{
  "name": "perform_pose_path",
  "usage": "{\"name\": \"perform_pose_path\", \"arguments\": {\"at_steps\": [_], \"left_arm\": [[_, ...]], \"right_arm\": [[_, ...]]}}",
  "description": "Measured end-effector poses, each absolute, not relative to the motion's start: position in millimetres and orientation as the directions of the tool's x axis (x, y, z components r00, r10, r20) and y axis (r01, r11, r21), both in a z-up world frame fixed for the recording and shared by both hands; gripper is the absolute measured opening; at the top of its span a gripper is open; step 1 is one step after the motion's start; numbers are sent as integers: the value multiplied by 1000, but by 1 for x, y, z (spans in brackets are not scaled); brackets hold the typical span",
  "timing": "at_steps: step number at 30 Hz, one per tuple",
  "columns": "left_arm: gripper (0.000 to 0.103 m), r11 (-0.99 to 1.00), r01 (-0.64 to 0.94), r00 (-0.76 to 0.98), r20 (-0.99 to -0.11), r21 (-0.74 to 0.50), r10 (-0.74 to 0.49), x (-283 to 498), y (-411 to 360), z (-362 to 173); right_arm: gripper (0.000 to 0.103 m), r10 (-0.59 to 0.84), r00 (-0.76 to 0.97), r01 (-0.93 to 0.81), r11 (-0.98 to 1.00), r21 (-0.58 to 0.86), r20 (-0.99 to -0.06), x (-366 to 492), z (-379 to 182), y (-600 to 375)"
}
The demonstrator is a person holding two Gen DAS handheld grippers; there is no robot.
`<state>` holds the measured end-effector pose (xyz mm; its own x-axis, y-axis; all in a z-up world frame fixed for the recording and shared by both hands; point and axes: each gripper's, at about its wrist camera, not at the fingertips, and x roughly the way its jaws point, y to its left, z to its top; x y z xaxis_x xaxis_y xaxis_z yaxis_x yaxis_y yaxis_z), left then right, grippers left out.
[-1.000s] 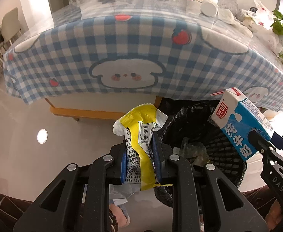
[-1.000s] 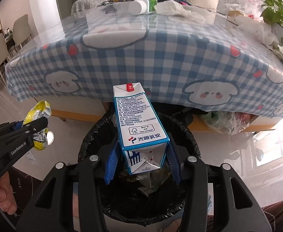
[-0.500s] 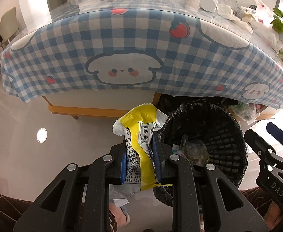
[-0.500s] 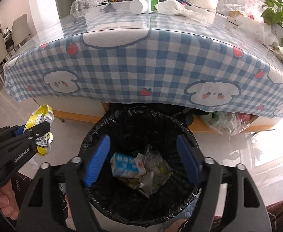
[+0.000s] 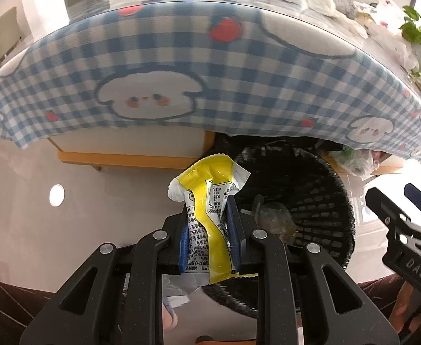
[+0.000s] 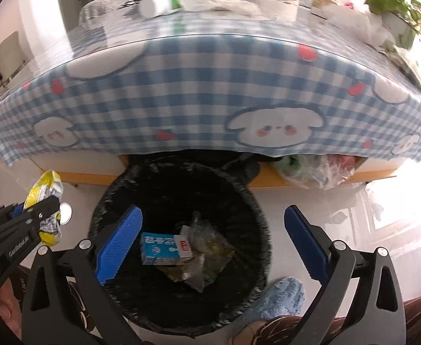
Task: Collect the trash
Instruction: 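Open the left tool to drop the yellow snack wrapper into the bin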
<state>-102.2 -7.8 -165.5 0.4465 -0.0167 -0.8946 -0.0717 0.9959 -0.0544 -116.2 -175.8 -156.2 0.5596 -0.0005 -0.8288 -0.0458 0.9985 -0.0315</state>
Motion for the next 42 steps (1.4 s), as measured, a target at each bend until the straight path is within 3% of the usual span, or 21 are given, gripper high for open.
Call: {"name": "perform_pose_path", "arguments": {"at_steps": [8, 26, 34, 42], "left_arm": [[22, 998, -40, 436, -899, -55, -32, -92, -45, -171], [23, 996, 68, 406, -910, -58, -80, -85, -122, -189], [41, 995, 83, 406, -910, -55, -85, -86, -136, -194], [66, 996, 87, 432, -899, -37, -71, -88, -135, -191]], "right_arm": [[95, -52, 573, -24, 996, -81, -818, -108, -146, -214], [95, -67, 545, 78, 997, -29, -836, -108, -150, -290], [95, -85, 526, 124, 992, -23, -846, -110, -156, -307], [95, -81, 529, 109, 994, -27, -845, -108, -155, -303]]}}
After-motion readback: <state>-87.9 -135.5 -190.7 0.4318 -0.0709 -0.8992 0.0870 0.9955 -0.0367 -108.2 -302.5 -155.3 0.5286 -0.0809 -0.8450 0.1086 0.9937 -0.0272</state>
